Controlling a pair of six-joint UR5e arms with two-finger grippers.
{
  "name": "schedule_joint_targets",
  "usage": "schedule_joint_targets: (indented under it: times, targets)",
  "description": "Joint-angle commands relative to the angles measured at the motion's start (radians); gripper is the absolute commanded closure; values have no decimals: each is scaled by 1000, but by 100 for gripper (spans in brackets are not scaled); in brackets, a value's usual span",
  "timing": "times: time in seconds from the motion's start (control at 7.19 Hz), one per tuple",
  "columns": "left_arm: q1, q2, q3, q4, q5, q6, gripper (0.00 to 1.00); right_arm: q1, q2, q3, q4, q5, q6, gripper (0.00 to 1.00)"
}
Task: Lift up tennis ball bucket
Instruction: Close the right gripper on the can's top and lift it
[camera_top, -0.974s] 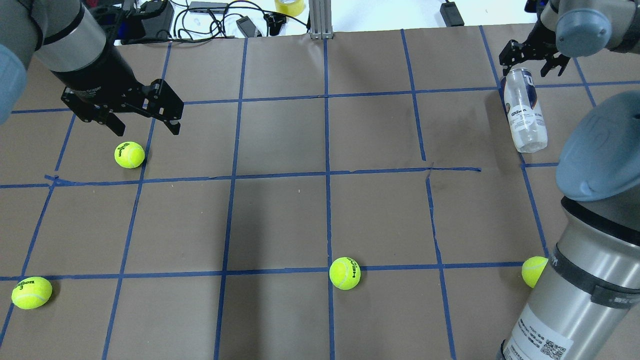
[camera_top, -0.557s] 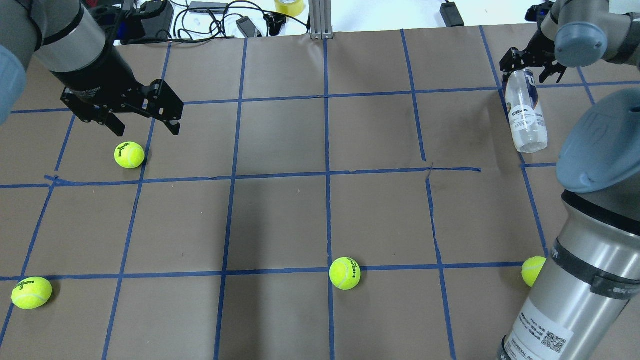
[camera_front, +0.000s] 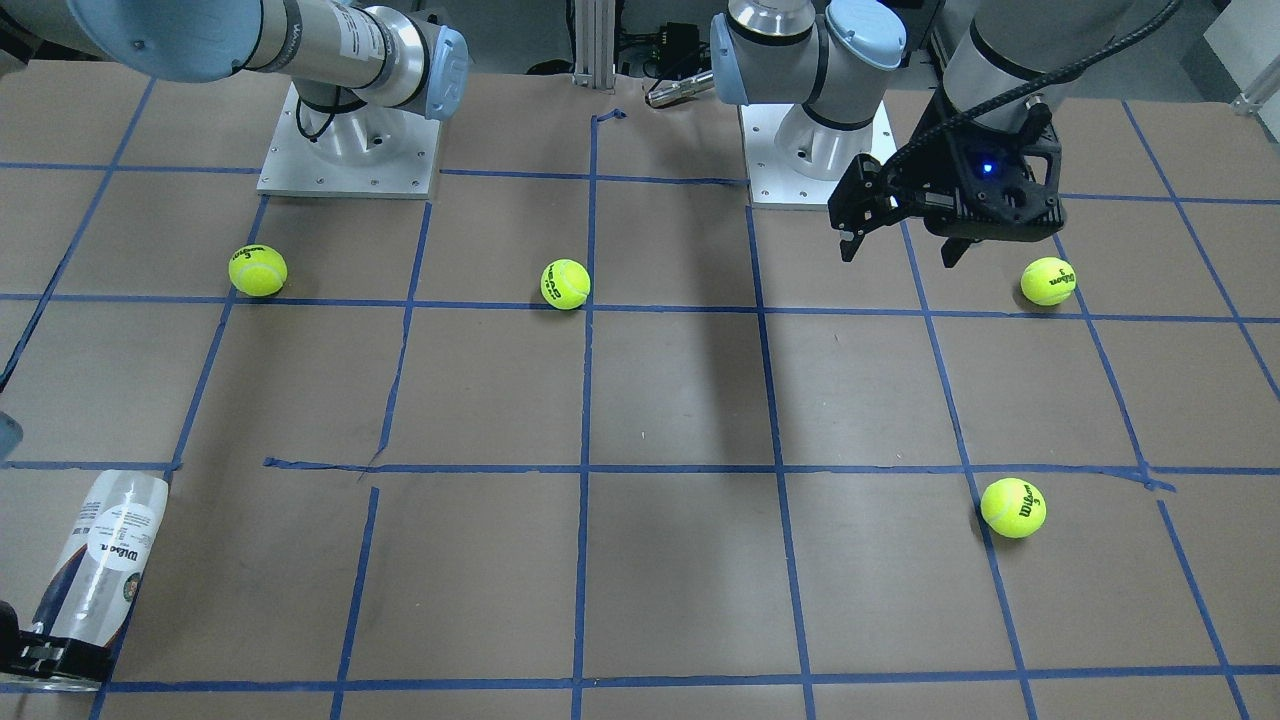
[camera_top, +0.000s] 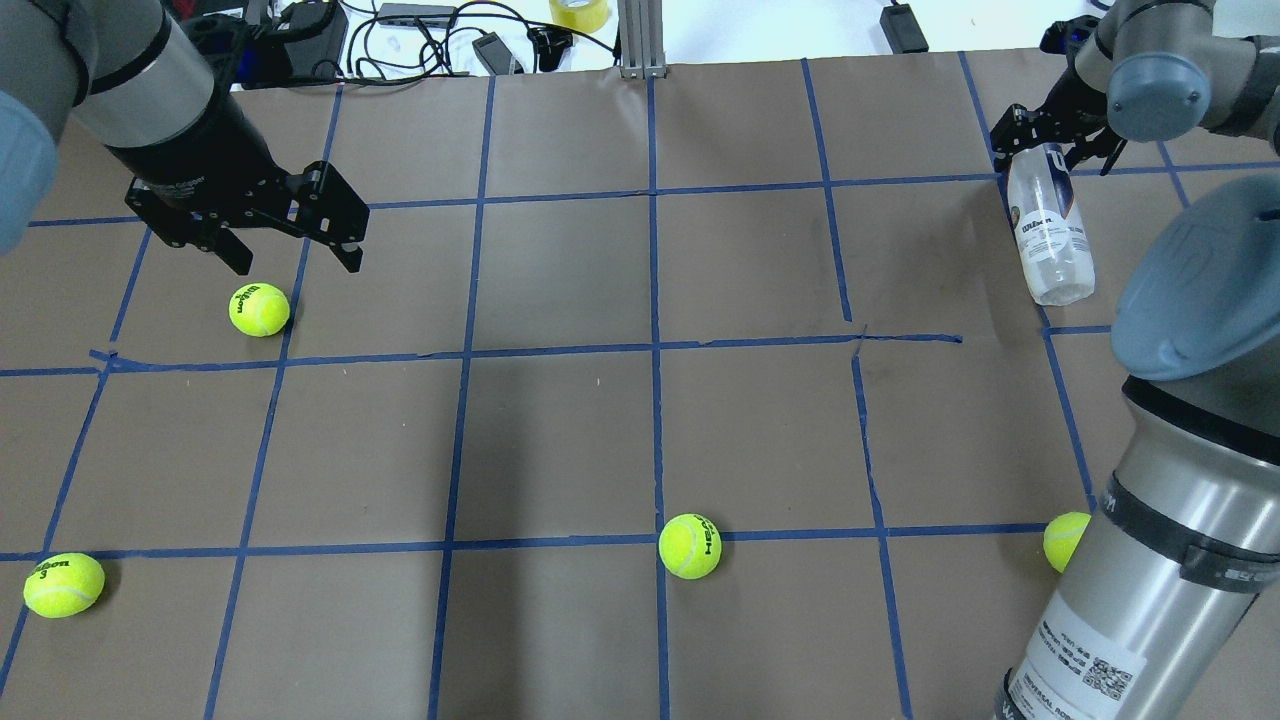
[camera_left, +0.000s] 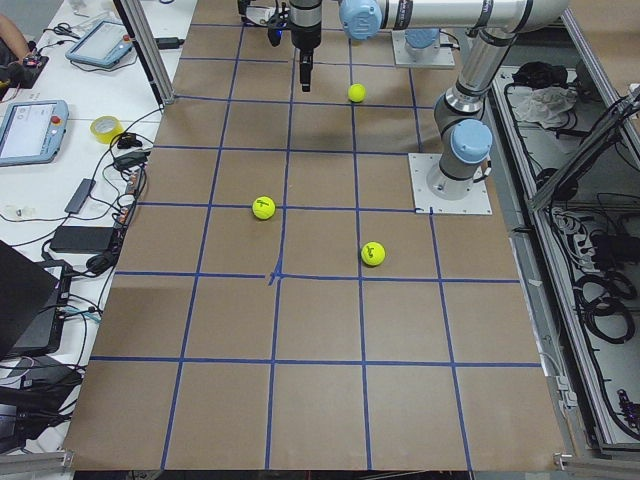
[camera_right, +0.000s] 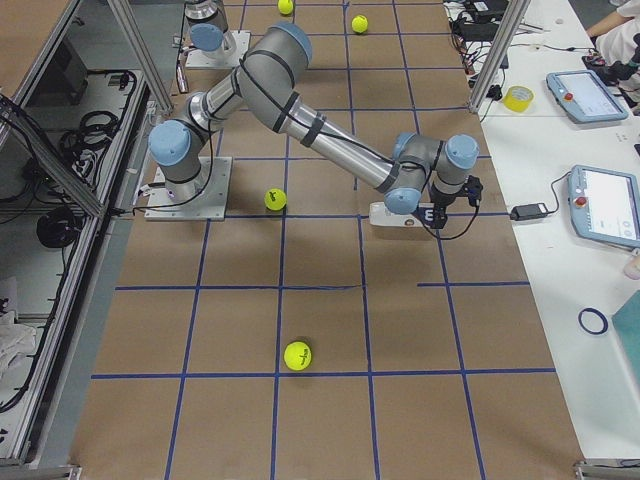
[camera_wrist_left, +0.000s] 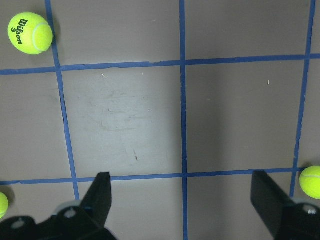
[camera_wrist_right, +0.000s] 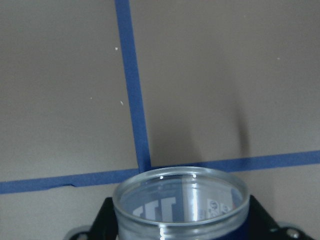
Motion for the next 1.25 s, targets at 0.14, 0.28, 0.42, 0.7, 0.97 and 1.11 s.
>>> schedule_joint_targets:
  times: [0.14, 0.28, 0.42, 0.7, 0.97, 1.11]
  targets:
    - [0, 0, -3, 1, 0, 0, 0, 9, -62, 2, 104, 2, -14, 45]
    - [1, 0, -3, 4, 0, 0, 0, 58, -112, 6, 114, 0, -45, 48]
    - [3, 0, -3, 6, 0, 0, 0, 128, -136, 11, 116, -16, -82, 50]
    - [8, 0, 0, 26, 0, 2, 0, 342, -244, 91, 145, -135, -103, 67]
    - [38, 0, 10, 27, -3, 3, 0, 470, -298, 195, 107, -152, -122, 84]
    - [56, 0, 11, 27, -3, 5, 0, 557, -297, 196, 87, -144, -248, 85]
